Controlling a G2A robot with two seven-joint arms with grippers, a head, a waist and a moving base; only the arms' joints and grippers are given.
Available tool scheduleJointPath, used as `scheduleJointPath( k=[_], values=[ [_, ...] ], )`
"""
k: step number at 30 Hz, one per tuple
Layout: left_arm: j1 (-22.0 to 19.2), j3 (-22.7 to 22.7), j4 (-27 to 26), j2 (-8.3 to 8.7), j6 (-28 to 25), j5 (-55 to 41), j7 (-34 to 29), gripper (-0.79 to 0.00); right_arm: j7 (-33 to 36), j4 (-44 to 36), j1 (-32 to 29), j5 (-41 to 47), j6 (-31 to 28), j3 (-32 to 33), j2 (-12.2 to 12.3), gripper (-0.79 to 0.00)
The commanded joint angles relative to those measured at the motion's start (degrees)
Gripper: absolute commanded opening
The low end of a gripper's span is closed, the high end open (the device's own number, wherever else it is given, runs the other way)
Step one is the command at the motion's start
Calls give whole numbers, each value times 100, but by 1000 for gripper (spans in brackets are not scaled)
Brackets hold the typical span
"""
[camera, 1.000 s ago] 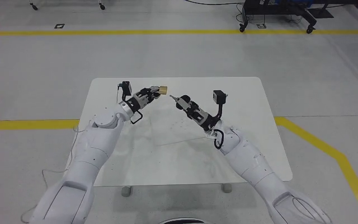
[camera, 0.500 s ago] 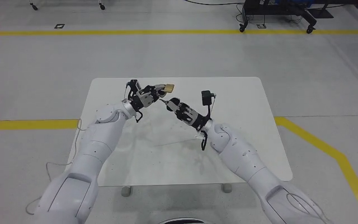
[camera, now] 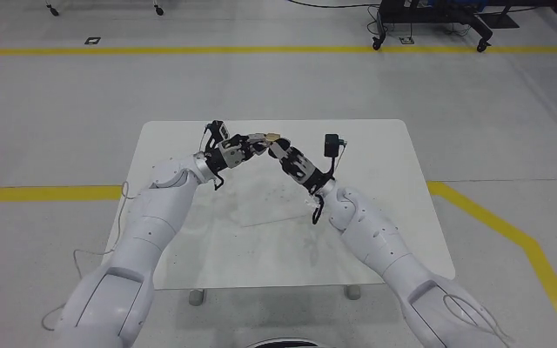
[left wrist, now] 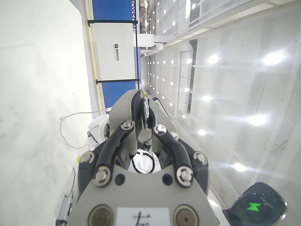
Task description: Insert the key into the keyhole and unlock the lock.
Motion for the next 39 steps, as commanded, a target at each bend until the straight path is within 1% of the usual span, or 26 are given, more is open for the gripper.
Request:
scheduleJointPath(
  k=[1,9,13,16,21,24,27,29,34,39],
  values=[
    [-9,8,-15,2,-39,57,-82,-785,-98,57,-1,7,38,52,-8,-785],
    [-7,16,-18,-3,-76,139,-219,-785,-369,53,-67,-98,-89,253,-6,-785],
    [-32,20,-5,8,-254,321,-205,-785,-443,-17,-137,-107,-155,344,-3,-785],
    [-18,12,-70,23,-717,542,-116,-785,-460,3,-189,87,-213,425,-9,-785],
    [94,-58,-238,48,-1635,765,53,-785,-469,142,-230,697,113,581,-58,-785],
    [142,-86,-356,64,-2026,925,149,-785,-253,195,-217,1027,277,589,-99,-785],
    [197,-75,-517,87,-2462,1309,344,-785,19,198,-189,1248,360,541,-149,-785],
    [222,-45,-592,100,-2592,1570,435,-785,135,184,-172,1299,375,494,-178,-785],
    [308,20,-799,115,-2574,1955,693,-785,328,127,-119,1584,257,383,-280,-785],
    [345,28,-890,138,-2453,2202,884,-785,482,125,-106,1707,105,405,-313,-785]
  ],
)
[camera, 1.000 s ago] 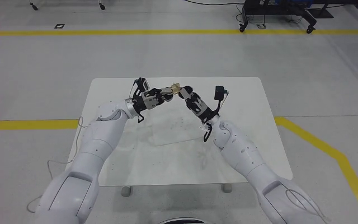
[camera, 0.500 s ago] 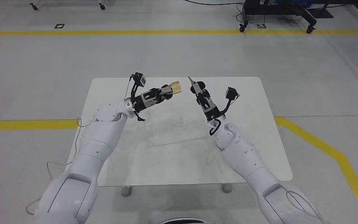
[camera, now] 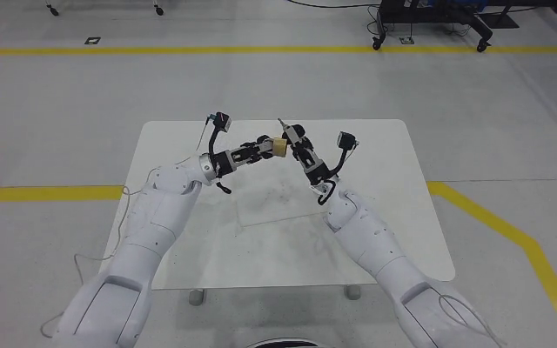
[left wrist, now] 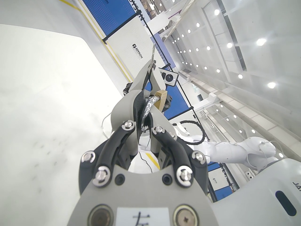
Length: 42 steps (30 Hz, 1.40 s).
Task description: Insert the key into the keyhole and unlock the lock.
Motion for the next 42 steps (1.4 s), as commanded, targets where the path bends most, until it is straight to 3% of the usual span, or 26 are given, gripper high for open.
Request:
scheduleJointPath(
  k=[1,13,19,22,34,42],
  values=[
    [9,-1,-23,9,54,98,85,-785,77,-28,-15,41,-74,14,-5,-785],
    [21,-9,-59,12,778,205,553,-785,674,-333,-178,341,-417,256,54,-785],
    [-28,-220,189,-54,2432,-1523,-150,-785,365,-712,-376,-349,-200,690,175,-785],
    [-127,-240,385,-71,2929,-1799,-324,-785,298,-944,-547,-600,-124,891,236,-785],
    [-53,-244,371,-78,3143,-1885,-239,-785,357,-1000,-603,-626,-113,920,251,-785],
    [257,-361,117,-174,3156,-2517,679,-785,1610,-1567,-1192,-366,710,925,353,-785]
  ],
)
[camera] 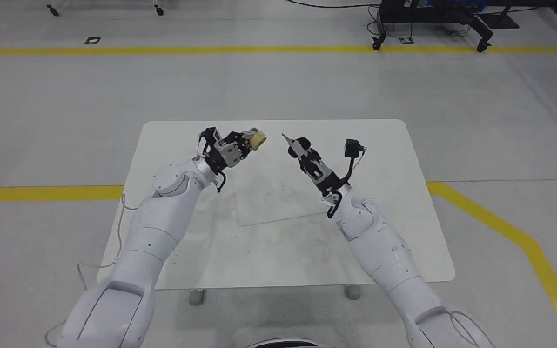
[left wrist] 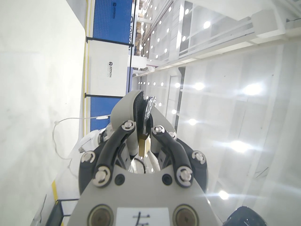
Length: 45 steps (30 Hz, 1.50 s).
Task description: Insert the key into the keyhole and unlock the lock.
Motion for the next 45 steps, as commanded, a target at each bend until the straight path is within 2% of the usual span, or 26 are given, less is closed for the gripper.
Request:
scheduleJointPath(
  k=[1,7,12,19,24,33,45],
  values=[
    [-6,70,-32,-48,-29,-68,117,-785,326,-278,-223,171,260,11,27,-785],
    [-170,333,20,-128,-403,422,266,-785,810,-1168,-676,533,948,58,76,-785],
    [-280,394,90,-156,-613,657,347,-785,944,-1474,-838,682,1168,41,88,-785],
    [-286,381,106,-181,-714,673,332,-785,710,-1420,-820,775,1380,29,66,-785],
    [-286,395,157,-203,-680,668,272,-785,818,-1168,-675,1277,1429,-52,23,-785],
    [-336,383,176,-209,-645,808,187,-785,842,-983,-544,1656,1290,-155,-29,-785],
    [-315,357,22,-202,-667,1041,166,-785,758,-862,-473,1586,1436,-103,-36,-785]
  ],
)
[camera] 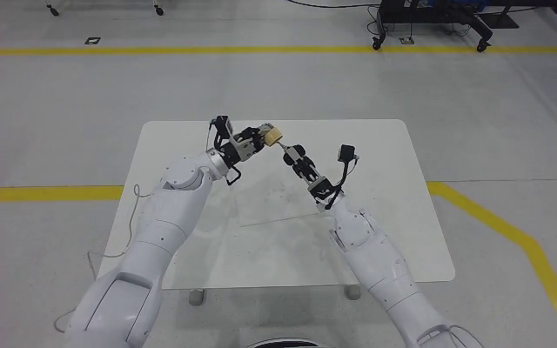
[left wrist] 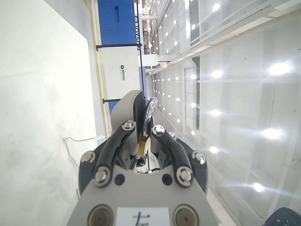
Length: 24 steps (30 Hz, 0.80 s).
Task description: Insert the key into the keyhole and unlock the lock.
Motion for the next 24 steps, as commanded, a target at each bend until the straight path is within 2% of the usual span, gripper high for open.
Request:
scheduleJointPath(
  k=[1,9,17,24],
  values=[
    [10,-1,-28,4,-13,75,20,-785,-3,-20,-2,-2,11,-5,-3,-785],
    [52,-14,-187,36,-332,586,329,-785,-35,-131,-62,-93,56,-1,-2,-785],
    [240,-51,-610,90,-744,1314,919,-785,-331,-326,-181,-568,253,53,15,-785],
    [389,-117,-871,119,-667,1466,1061,-785,-456,-403,-232,-634,325,36,3,-785]
  ],
)
